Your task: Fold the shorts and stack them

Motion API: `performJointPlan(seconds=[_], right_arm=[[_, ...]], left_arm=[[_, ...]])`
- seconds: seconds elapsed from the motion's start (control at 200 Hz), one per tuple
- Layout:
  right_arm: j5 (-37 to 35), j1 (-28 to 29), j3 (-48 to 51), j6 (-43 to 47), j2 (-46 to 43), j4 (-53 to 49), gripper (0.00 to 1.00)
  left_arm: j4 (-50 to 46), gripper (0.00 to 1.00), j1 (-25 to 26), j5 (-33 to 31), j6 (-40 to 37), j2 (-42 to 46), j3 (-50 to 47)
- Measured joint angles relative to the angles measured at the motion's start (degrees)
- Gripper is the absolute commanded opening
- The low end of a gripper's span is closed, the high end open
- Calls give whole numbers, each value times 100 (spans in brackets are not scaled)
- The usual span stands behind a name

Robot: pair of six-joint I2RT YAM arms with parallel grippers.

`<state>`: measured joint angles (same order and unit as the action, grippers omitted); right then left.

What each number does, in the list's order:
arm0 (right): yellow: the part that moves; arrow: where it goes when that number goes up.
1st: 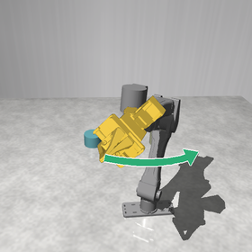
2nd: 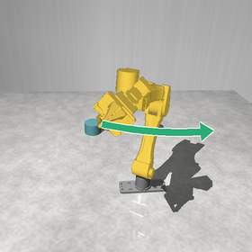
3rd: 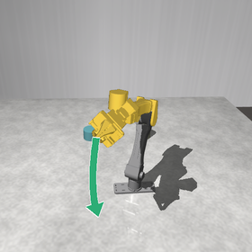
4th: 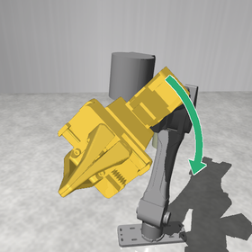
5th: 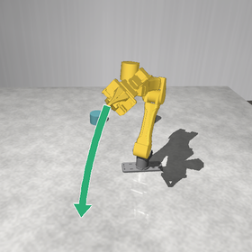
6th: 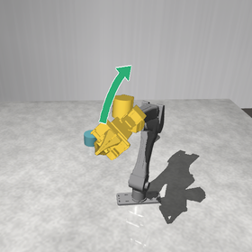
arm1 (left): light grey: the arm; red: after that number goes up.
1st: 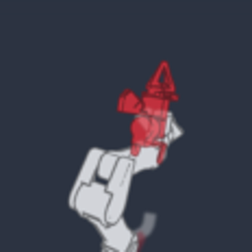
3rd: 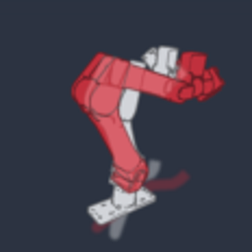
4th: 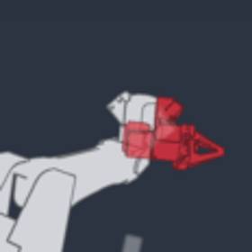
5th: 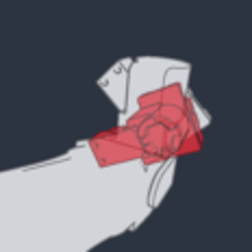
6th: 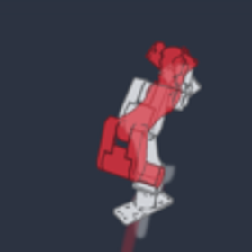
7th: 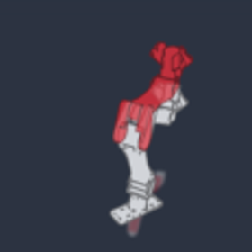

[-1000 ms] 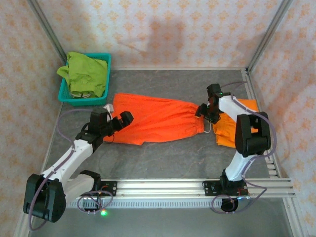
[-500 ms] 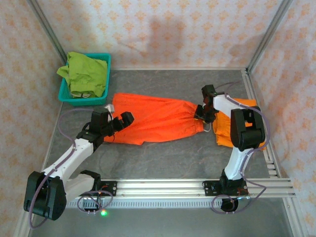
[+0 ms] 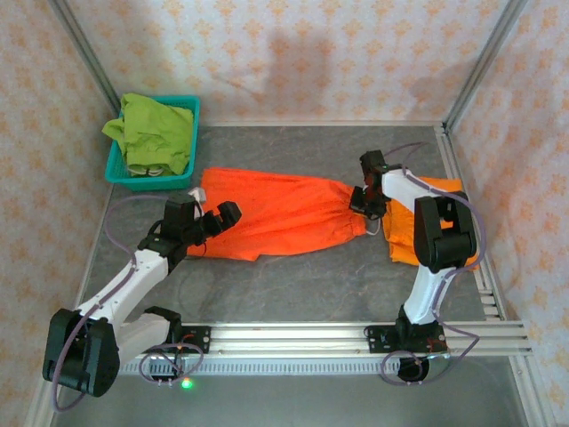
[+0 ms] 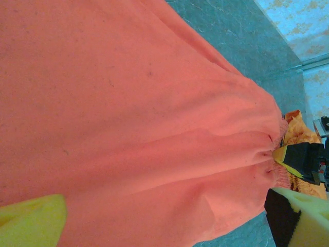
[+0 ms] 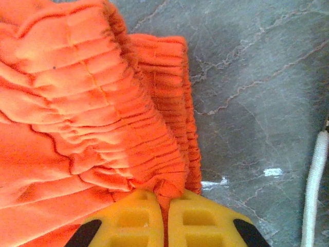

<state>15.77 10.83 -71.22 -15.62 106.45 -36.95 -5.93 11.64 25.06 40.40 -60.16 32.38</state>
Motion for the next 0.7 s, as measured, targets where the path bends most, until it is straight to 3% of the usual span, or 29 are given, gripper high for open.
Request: performJointPlan(seconds=[0.435, 0.7], right_arm=[[-284, -7, 299, -173, -1491, 273, 0], [345, -203, 581, -256, -1639, 531, 0]], left_arm=[[-87, 100, 0, -46, 0, 55, 133], [-94, 100, 0, -63, 0, 55, 133]])
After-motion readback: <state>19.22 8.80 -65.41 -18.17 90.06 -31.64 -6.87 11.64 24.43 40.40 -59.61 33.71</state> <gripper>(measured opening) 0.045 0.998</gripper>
